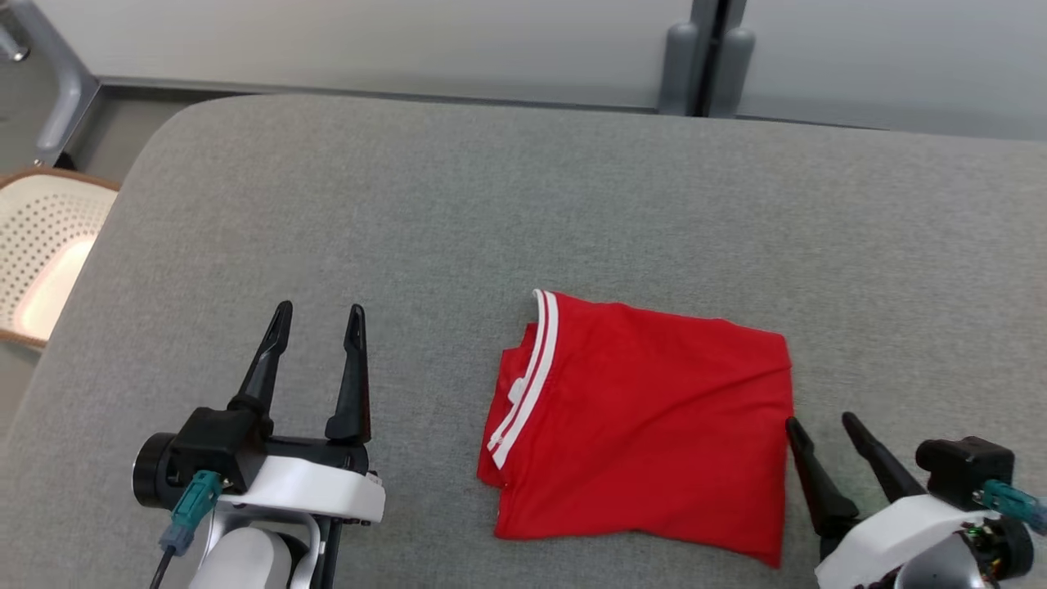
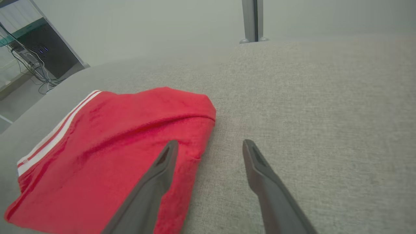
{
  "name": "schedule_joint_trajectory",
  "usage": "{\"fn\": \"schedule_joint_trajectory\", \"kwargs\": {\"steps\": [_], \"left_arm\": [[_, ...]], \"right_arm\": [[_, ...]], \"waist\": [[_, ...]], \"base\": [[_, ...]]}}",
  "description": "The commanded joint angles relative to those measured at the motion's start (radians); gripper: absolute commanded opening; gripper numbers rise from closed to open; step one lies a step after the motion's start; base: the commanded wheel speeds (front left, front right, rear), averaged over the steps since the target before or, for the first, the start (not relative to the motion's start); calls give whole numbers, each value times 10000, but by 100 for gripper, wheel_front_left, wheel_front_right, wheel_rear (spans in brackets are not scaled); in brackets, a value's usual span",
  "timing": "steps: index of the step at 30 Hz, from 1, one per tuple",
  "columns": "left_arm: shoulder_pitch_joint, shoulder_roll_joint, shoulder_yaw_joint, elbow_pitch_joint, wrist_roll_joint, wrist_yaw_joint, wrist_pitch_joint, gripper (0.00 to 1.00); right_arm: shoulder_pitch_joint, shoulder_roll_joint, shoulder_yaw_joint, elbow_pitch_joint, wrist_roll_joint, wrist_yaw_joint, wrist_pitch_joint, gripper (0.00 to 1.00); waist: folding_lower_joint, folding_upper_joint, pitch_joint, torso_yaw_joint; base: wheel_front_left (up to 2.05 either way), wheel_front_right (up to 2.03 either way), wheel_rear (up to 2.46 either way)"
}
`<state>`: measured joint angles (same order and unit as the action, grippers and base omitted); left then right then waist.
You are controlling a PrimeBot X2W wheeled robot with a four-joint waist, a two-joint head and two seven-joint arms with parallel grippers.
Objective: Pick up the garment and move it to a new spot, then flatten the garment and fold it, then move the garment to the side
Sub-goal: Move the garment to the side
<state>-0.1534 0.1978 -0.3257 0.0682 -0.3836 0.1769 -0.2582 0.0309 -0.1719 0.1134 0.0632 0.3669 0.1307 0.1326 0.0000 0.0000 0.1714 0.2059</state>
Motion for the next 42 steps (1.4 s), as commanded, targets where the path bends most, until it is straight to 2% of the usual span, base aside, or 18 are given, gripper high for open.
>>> {"fn": "schedule_joint_trajectory", "kwargs": {"steps": [1,7,8,9,10,11,16,23,27,32,35,42], "left_arm": [[-182,-35,57,34,61,-42,-59,100],[-482,-381,288,-21,355,-309,-79,100],[-474,-418,344,-26,416,-338,-78,100],[-485,-450,401,-53,470,-373,-79,100],[-508,-488,468,-87,531,-424,-72,100],[-527,-528,507,-95,596,-447,-72,100],[-601,-561,710,-174,899,-627,-72,100],[-498,-387,913,-495,1271,-735,-73,100],[-540,-325,954,-722,1335,-734,-74,100],[-879,-229,834,-924,1416,-829,-15,100],[-1051,-203,763,-1040,1498,-836,54,100],[-1780,81,645,-1544,1762,-944,358,100]], "right_arm": [[-175,53,105,190,168,0,-8,100],[-597,202,724,1669,527,0,439,100],[-615,225,794,1833,561,-2,427,89],[-644,229,850,1967,600,-2,389,42],[-679,231,906,2082,648,-2,408,10],[-715,226,966,2149,668,-2,402,0],[-993,-130,1087,1888,447,-12,31,0],[-1216,-843,1219,1197,293,-9,-356,0],[-1475,-1511,1045,886,293,-11,-425,0],[-2106,-2476,305,700,411,-8,-483,0],[-2474,-2748,-8,750,468,-9,-456,0],[-4355,-3888,-960,1502,708,-9,-691,0]], "waist": [[0,0,535,523],[0,0,924,774],[0,0,948,771],[0,0,986,754],[0,0,1028,715],[0,0,1043,668],[0,0,1093,221],[0,0,1100,-1278],[0,0,1300,-2299],[0,0,1873,-3122],[0,0,2148,-3275],[0,0,3339,-3426]], "base": [[0,0,0],[0,0,0],[0,0,0],[0,0,0],[0,0,0],[0,0,0],[0,0,0],[0,0,0],[0,0,0],[0,0,0],[0,0,0],[0,0,0]]}}
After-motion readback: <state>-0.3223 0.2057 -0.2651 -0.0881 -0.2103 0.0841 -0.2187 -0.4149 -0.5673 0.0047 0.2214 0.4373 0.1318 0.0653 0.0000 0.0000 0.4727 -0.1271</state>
